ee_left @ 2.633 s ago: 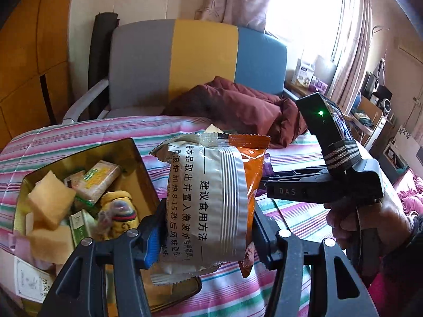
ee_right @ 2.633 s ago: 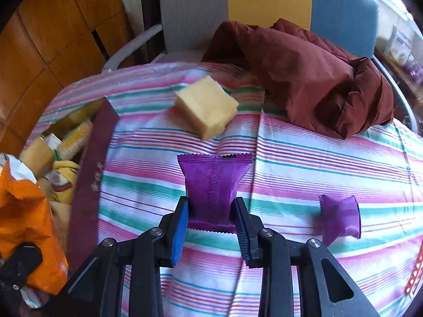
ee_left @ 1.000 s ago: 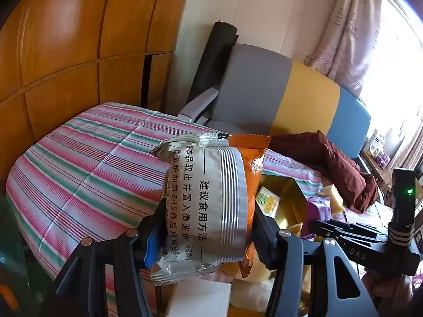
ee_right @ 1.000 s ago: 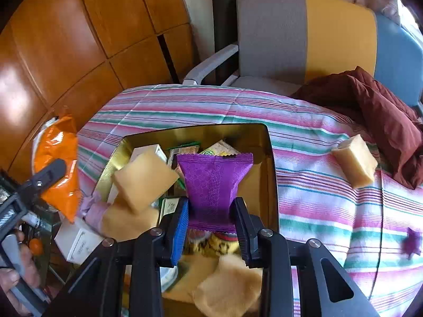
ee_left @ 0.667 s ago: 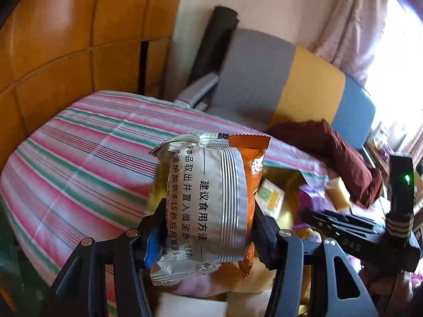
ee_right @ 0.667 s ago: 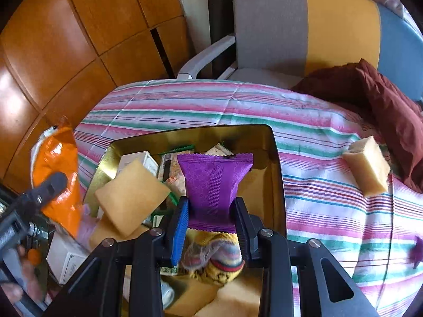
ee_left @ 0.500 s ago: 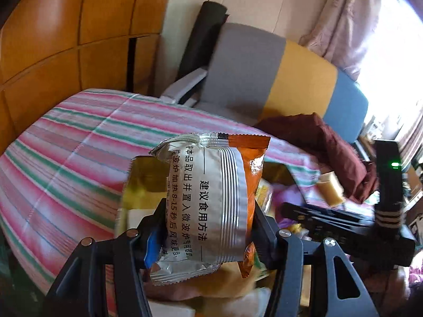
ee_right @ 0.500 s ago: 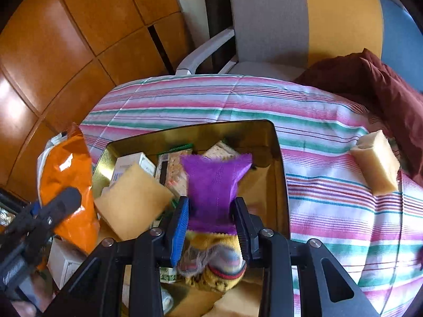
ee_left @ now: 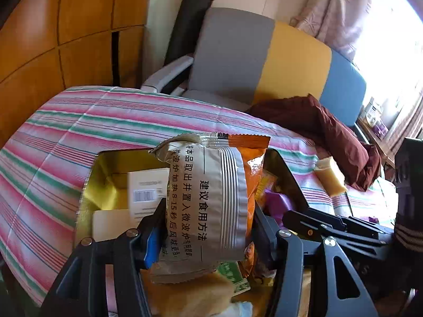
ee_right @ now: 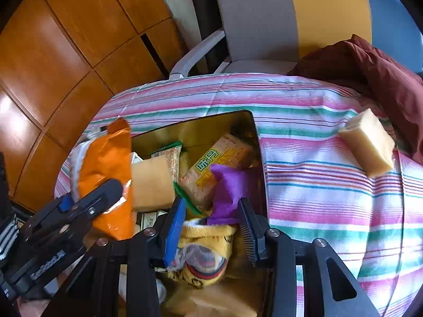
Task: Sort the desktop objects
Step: 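Open both tools to drop the snack bag and purple pouch into the tray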
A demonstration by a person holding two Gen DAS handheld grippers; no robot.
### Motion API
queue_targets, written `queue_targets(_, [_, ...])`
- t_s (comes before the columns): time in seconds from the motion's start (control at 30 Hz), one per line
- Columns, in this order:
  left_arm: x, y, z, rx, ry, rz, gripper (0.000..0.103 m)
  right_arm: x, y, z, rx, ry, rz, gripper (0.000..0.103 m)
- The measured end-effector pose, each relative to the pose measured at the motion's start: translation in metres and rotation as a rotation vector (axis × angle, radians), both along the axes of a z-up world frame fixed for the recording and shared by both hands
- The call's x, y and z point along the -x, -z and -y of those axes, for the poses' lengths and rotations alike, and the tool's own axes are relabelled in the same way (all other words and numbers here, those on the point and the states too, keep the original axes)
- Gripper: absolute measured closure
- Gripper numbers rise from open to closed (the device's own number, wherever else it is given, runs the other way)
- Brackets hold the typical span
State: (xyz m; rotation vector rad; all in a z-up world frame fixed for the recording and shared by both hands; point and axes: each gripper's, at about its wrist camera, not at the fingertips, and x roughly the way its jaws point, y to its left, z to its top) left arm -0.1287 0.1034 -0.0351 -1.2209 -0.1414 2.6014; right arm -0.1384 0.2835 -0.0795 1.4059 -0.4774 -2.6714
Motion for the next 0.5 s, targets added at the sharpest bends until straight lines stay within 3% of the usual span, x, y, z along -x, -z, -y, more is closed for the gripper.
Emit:
queue_targets(0.13, [0.004,0.015,-0.015,0.036,0.016,0.04,0.045,-0.012,-0.001,-0.011,0.014,0.029,-0.011,0.061])
queue_targets(0.2, [0.004,0.019,-0.015,0.015,0.011,0.05,0.045,-0.018,-0.001,-0.016,0.02,0.043,-0.009,0.062])
queue_targets(0.5, [-0.011,0.014,-0.019,0.021,0.009,0.038,0.042,-0.042,-0.009,-0.024,-0.005,0.063,-0.036,0.061])
